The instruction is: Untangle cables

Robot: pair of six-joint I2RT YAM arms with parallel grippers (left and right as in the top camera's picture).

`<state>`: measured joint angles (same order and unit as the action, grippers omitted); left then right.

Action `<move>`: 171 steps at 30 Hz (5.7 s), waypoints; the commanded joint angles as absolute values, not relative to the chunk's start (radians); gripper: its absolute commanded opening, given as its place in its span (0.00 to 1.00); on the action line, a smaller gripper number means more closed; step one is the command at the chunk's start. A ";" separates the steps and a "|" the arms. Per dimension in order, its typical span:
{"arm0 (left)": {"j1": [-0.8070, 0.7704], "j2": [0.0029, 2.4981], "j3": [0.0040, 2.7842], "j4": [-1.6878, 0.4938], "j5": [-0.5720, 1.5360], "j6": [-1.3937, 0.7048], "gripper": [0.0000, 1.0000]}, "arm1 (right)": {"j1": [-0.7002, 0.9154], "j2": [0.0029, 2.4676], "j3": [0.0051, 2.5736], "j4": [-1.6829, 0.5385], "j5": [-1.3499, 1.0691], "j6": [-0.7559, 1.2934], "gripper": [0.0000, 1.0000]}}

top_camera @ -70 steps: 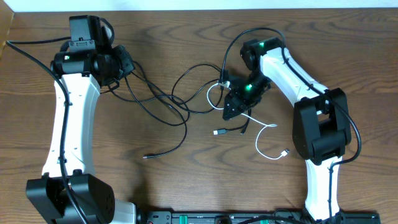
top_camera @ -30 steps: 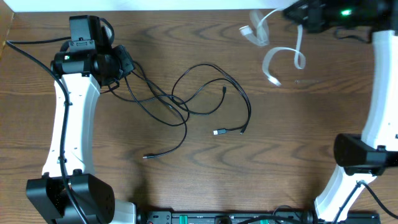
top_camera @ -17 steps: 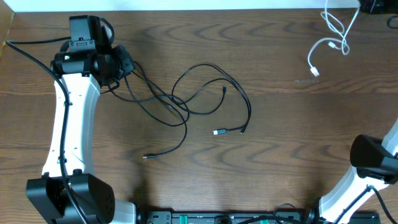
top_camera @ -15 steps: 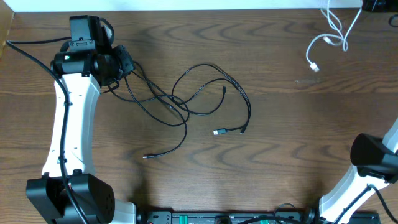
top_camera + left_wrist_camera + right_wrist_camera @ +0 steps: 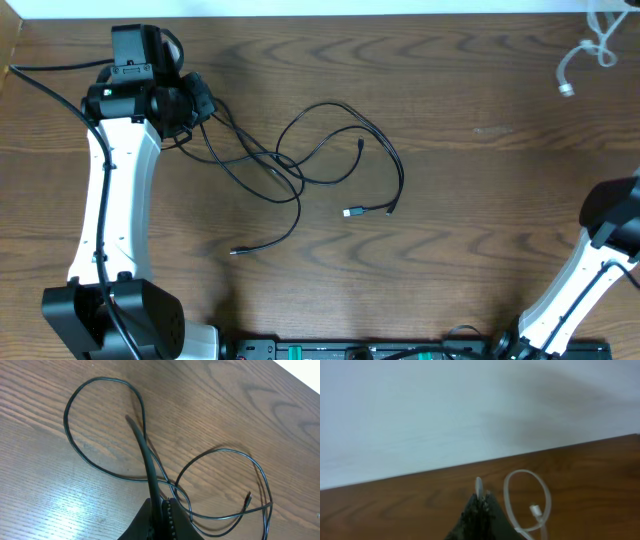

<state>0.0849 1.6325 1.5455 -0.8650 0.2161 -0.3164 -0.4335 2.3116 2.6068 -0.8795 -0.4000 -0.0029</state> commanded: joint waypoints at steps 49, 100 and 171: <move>-0.047 1.524 1.551 -0.749 0.347 -0.266 0.08 | -0.317 2.223 2.606 -1.404 -0.508 -0.089 0.98; -0.055 1.250 1.554 -0.270 0.563 -0.597 0.08 | 0.454 2.228 2.361 -1.351 -0.608 -0.315 0.90; 0.095 1.550 1.554 -0.731 0.618 -0.421 0.08 | -0.017 1.600 2.080 -0.931 -0.918 -0.190 0.01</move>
